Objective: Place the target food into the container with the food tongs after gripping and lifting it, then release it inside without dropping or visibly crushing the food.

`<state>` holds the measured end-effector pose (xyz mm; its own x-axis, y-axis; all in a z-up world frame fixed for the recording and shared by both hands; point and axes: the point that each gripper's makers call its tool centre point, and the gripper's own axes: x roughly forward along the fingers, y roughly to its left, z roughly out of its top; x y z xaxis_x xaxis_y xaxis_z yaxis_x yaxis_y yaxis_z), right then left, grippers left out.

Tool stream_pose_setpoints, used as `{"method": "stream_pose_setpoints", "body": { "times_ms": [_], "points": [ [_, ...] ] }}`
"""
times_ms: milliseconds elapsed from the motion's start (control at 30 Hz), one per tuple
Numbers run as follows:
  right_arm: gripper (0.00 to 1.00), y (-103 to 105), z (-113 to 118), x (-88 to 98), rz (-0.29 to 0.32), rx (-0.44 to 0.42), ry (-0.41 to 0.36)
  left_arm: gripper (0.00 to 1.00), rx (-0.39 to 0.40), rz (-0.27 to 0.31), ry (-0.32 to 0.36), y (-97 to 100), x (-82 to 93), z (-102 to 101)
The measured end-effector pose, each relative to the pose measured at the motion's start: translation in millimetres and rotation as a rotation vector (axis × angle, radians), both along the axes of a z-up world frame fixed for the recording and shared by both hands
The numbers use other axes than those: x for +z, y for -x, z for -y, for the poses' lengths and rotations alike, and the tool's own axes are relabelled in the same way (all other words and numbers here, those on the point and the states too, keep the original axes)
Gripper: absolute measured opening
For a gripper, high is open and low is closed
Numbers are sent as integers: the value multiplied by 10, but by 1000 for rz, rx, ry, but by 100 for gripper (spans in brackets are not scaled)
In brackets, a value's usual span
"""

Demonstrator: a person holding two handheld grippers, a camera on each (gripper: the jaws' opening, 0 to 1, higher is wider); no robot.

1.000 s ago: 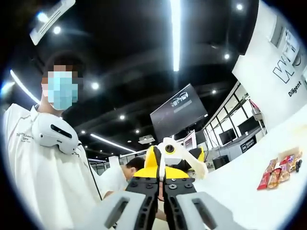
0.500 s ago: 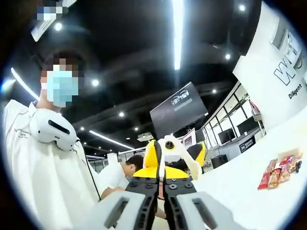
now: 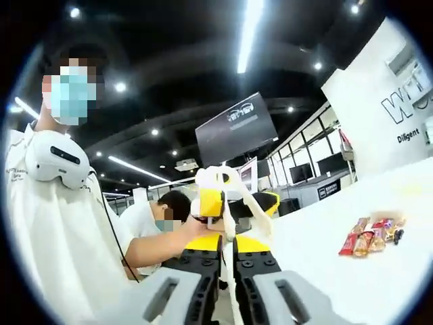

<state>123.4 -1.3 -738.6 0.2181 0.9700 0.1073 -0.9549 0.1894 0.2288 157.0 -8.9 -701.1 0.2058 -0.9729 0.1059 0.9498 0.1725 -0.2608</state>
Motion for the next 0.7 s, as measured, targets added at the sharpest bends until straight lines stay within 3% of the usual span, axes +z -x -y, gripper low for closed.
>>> {"method": "stream_pose_setpoints", "body": {
  "times_ms": [100,300,367,467,633,700],
  "points": [
    [0,-65,65,-131,15,-55,71,27,39,-29,-21,-116,-78,-53],
    [0,-195,170,-164,35,-142,83,27,155,-31,-64,-333,-196,-136],
    [0,-298,218,-258,7,-202,131,26,226,23,-107,-432,-250,-174],
    [0,-438,303,-423,-24,-284,215,26,269,4,-133,-525,-325,-234],
    [0,-600,404,-371,-63,-409,177,25,345,-9,-143,-684,-394,-325],
    [7,-619,416,-337,-87,-432,163,25,387,-25,-165,-772,-440,-370]
  ]
}}
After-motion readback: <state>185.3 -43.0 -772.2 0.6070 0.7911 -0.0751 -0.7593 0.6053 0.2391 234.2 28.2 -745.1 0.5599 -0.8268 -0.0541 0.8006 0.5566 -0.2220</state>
